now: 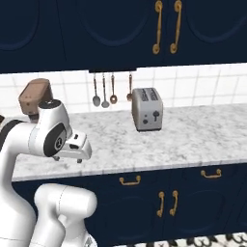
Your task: Take a straw from the drawer in front and place it inside the glass cup on the dining counter.
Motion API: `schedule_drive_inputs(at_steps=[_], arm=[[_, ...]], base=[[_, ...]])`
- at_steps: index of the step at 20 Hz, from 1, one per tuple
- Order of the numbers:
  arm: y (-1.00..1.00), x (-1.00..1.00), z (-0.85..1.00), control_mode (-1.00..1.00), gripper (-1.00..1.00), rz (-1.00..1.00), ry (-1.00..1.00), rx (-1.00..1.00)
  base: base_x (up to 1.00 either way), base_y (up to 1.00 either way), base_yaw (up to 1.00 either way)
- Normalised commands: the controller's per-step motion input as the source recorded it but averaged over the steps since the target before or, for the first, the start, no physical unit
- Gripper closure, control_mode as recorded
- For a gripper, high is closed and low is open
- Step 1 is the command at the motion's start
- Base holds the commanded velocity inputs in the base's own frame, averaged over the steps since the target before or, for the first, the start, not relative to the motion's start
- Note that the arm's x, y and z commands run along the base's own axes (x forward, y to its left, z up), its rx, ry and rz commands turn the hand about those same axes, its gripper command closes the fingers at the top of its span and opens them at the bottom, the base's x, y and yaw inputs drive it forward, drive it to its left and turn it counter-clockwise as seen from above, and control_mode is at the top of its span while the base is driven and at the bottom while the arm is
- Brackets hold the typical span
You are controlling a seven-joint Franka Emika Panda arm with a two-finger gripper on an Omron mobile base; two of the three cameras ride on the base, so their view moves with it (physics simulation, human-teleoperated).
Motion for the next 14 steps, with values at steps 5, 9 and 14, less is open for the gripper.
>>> schedule_drive_inputs(at_steps=[5,9,14], arm=[[0.00,0.00,0.00,1.00,-1.00,0.00,0.00,0.00],[0.00,0.00,0.00,1.00,-1.00,0.00,0.00,0.00],[-0.01,-0.08,0.01,-1.00,-1.00,-0.07,-0.01,0.01]], base=[[-0.30,0.48,-0.20],[-0.28,0.27,-0.20],[-0.23,0.05,-0.21]])
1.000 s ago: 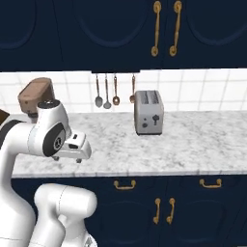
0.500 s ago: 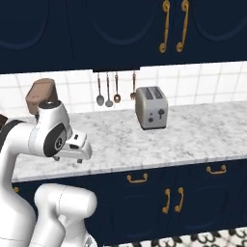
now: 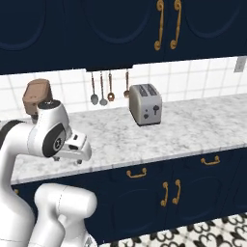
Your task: Take a straw from the drawer in front and place it inside the glass cup on the dining counter.
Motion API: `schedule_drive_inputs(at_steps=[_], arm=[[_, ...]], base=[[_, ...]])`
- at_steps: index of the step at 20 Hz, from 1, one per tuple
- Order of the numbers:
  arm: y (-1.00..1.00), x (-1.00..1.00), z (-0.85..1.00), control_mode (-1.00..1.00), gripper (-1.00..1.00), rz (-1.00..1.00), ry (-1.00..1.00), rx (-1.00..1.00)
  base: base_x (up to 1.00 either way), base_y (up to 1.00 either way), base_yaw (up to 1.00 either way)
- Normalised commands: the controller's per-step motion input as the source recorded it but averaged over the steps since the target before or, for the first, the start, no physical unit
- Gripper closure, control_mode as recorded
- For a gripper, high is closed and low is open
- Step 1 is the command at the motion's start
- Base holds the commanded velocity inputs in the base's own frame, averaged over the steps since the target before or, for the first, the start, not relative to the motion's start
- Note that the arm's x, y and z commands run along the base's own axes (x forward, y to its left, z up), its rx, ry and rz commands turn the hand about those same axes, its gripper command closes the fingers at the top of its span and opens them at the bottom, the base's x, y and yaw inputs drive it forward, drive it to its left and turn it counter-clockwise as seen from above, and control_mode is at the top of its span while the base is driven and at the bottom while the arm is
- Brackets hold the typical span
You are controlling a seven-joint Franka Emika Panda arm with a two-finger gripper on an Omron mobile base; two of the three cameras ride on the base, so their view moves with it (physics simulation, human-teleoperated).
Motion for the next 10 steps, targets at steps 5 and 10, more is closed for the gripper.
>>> schedule_drive_inputs(at_steps=[5,10], arm=[[-0.22,-0.43,0.01,-1.00,-1.00,-0.43,-0.04,0.07],[-0.79,-0.08,-0.09,-1.00,-1.00,-0.31,-0.12,0.06]], base=[[0.00,0.00,0.00],[0.00,0.00,0.00]])
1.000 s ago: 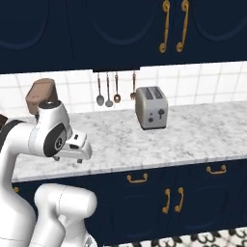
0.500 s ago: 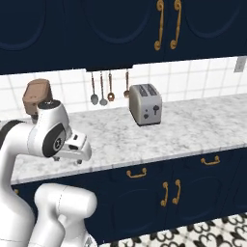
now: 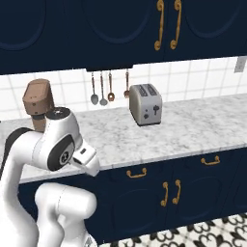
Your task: Take a straw from the drawer in front and place it inside the glass cup on the dining counter.
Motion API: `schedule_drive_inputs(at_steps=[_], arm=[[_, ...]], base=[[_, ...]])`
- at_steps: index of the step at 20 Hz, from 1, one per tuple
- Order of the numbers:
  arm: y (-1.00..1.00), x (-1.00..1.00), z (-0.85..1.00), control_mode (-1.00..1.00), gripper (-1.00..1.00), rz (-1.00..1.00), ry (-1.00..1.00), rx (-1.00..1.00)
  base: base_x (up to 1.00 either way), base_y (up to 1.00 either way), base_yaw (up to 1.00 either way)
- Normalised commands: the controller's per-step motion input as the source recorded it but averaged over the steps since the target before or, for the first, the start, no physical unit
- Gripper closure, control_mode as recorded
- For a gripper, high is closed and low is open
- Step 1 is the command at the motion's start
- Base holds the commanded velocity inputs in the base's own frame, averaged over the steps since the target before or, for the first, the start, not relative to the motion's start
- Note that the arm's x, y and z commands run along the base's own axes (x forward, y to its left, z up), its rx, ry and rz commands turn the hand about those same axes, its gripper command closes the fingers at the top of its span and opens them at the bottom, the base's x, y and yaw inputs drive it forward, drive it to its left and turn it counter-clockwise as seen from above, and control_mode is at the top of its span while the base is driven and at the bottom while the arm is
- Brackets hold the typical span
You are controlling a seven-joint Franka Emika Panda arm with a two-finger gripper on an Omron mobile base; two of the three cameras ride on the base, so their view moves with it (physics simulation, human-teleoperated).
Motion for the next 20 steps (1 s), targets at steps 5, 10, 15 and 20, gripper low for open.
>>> schedule_drive_inputs(at_steps=[5,10,15,20], arm=[[-1.00,0.16,-0.29,-1.00,-1.00,-0.05,-0.29,0.17],[-0.83,0.02,-0.63,-1.00,-1.00,0.00,-0.45,0.33],[-0.44,0.21,-0.78,-1.00,-1.00,0.00,-0.46,0.34],[-0.70,0.49,-0.25,-1.00,-1.00,0.01,-0.07,0.24]], base=[[0.00,0.00,0.00],[0.00,0.00,0.00],[0.00,0.00,0.00],[0.00,0.00,0.00]])
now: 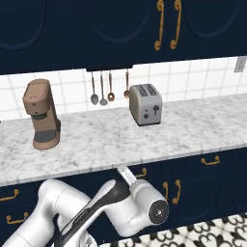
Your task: Take a straw from the drawer in front and place it inside the glass cup on the dining counter.
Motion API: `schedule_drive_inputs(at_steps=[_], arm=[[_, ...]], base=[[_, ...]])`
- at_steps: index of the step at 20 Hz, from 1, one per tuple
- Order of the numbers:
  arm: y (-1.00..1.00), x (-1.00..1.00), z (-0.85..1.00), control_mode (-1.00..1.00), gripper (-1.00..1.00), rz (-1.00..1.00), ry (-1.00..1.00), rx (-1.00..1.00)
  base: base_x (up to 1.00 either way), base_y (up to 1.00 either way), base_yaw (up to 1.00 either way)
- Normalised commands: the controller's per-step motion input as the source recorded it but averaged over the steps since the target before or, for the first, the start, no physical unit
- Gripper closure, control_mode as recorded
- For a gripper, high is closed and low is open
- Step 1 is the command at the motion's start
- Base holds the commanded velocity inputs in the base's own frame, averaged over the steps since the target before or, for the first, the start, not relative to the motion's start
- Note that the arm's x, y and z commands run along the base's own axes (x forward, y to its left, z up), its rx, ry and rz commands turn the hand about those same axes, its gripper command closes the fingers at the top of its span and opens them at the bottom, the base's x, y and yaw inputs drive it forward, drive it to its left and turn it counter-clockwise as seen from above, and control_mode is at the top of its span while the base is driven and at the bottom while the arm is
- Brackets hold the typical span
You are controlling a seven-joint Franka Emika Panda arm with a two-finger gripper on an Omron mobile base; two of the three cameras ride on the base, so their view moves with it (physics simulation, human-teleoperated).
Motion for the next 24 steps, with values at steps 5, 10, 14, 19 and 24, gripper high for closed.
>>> schedule_drive_inputs(at_steps=[5,10,14,19,24], arm=[[-0.51,0.62,-0.04,-1.00,-1.00,0.02,0.11,0.16],[-0.34,0.41,-0.27,-1.00,-1.00,0.07,0.07,0.07],[-0.03,0.02,-0.76,-1.00,-1.00,0.12,-0.16,0.01],[0.00,0.31,-0.68,-1.00,-1.00,0.17,-0.16,0.10],[0.00,0.52,-0.47,-1.00,-1.00,0.16,-0.06,0.11]], base=[[0.00,0.00,0.00],[0.00,0.00,0.00],[0.00,0.00,0.00],[0.00,0.00,0.00],[0.00,0.00,0.00]])
